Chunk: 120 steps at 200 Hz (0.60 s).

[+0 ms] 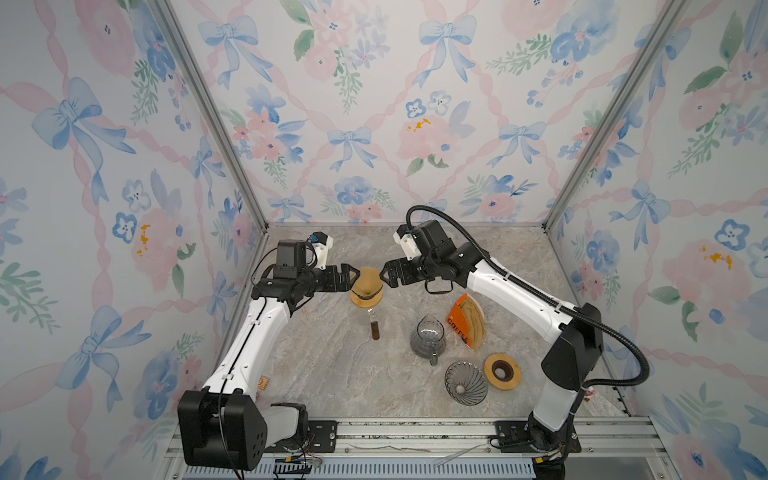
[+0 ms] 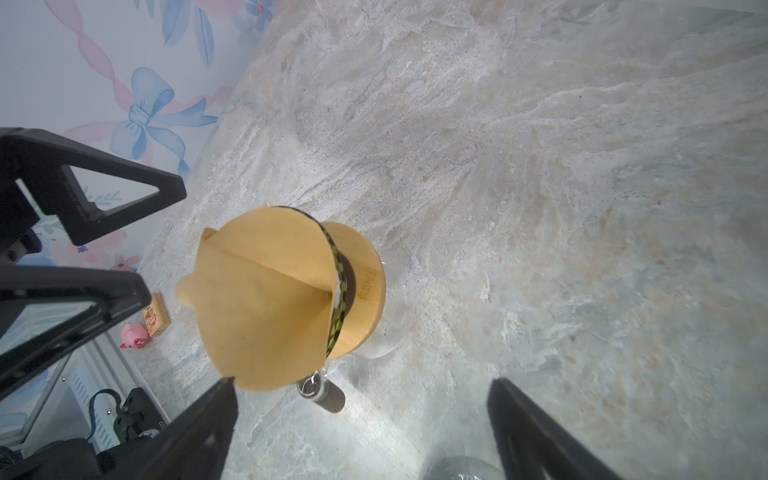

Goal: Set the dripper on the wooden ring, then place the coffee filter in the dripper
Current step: 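Lift both grippers out of the filter and draw them back toward the robot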

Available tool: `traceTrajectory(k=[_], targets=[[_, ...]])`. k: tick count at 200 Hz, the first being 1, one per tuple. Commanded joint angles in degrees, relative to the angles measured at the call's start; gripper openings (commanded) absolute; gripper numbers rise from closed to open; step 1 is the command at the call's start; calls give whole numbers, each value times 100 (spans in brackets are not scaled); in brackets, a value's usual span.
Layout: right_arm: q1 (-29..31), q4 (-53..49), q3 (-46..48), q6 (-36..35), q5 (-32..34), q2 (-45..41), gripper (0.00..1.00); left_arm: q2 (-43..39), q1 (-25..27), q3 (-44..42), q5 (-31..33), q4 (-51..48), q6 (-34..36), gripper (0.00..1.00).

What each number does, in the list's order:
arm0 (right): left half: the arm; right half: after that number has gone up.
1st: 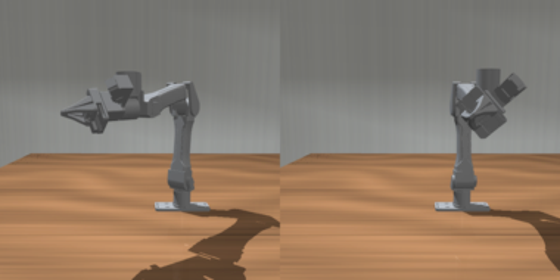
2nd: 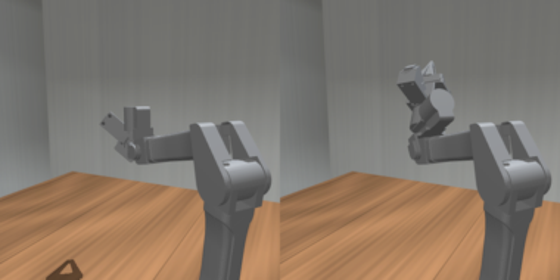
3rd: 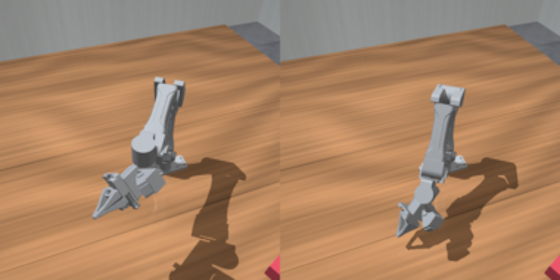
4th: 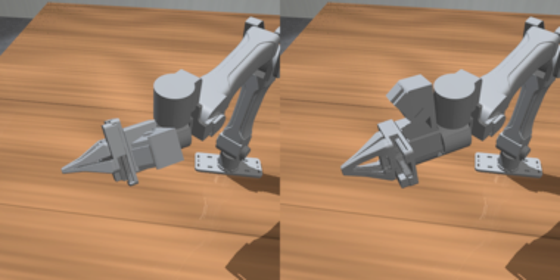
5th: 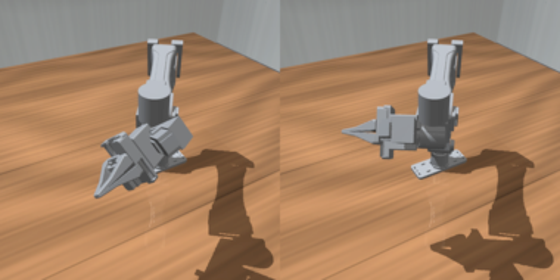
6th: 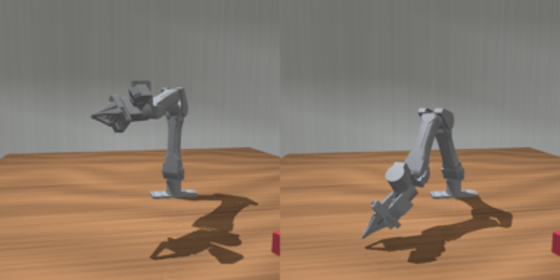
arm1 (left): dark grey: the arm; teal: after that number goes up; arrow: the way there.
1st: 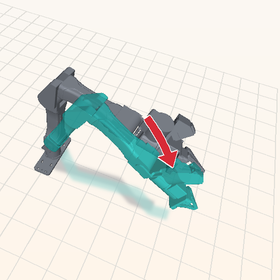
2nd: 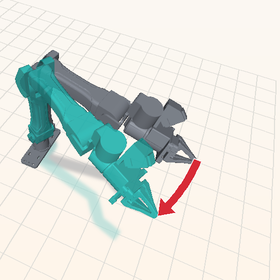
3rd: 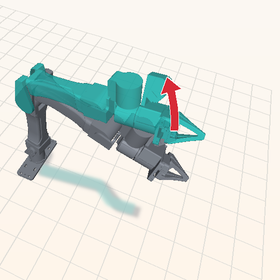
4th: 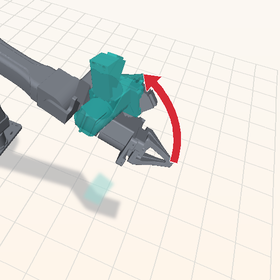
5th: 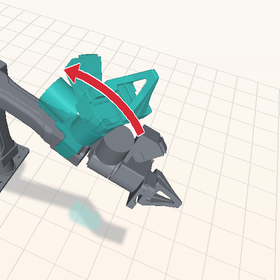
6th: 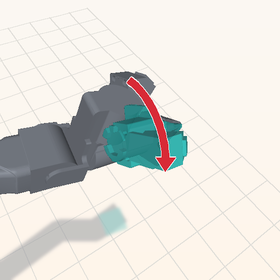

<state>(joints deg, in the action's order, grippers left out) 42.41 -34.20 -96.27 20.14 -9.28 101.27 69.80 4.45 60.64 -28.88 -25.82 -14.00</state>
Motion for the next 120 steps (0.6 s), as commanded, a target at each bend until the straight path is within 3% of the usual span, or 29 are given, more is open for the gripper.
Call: traceTrajectory(k=[1,22,64,120], targets=[[13,507,659,-1,101,-849,97,-562,55,-326,-135,1,-217,98],[91,814,1599,41,380,-1636,97,-1118,373,-629,3,-27,-437,98],[286,671,3030,297,930,-3093,97,-1982,1490,-1097,652,-62,-1198,98],[496,23,4310,882,1553,-4509,100,-2506,3743,-1709,2188,385,-2434,98]])
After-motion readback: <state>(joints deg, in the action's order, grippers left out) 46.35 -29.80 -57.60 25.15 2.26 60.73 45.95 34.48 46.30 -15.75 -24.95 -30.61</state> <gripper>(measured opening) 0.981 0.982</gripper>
